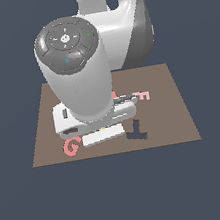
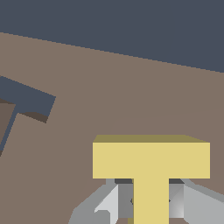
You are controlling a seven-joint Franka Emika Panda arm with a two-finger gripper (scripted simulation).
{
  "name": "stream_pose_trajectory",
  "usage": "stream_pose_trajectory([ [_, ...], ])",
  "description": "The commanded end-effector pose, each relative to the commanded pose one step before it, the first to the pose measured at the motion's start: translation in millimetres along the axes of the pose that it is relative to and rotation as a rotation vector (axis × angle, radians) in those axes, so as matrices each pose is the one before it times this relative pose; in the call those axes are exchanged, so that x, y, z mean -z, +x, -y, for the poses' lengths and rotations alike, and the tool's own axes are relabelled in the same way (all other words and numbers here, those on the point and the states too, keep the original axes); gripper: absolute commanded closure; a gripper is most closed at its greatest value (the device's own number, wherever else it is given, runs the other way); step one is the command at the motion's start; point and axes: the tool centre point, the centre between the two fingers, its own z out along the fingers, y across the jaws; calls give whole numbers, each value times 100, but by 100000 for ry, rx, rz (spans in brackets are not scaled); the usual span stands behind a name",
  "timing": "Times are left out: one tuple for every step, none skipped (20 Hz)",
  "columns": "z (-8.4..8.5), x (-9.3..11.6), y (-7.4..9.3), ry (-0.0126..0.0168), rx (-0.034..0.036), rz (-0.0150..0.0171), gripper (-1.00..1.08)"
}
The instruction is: Insert a designated object into the corresponding slot on a board.
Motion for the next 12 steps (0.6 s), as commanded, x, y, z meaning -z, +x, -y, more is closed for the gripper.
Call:
stream_pose_trajectory([
  [11, 8, 15, 0, 16, -35, 108],
  [1, 10, -13, 0, 0, 0, 108],
  [-1, 62, 6, 0, 0, 0, 108],
  [-3, 186, 18, 0, 0, 0, 108],
  [-3, 186, 18, 0, 0, 0, 108],
  [-1, 62, 6, 0, 0, 0, 108],
  [19, -202, -44, 18, 15, 81, 108],
  [4, -6, 0, 2, -68, 10, 108],
  [56, 5, 9, -1, -138, -3, 108],
  [75, 5, 11, 0, -258, 0, 108],
  [103, 7, 14, 0, -365, 0, 108],
  [136, 9, 20, 0, -463, -1, 108],
])
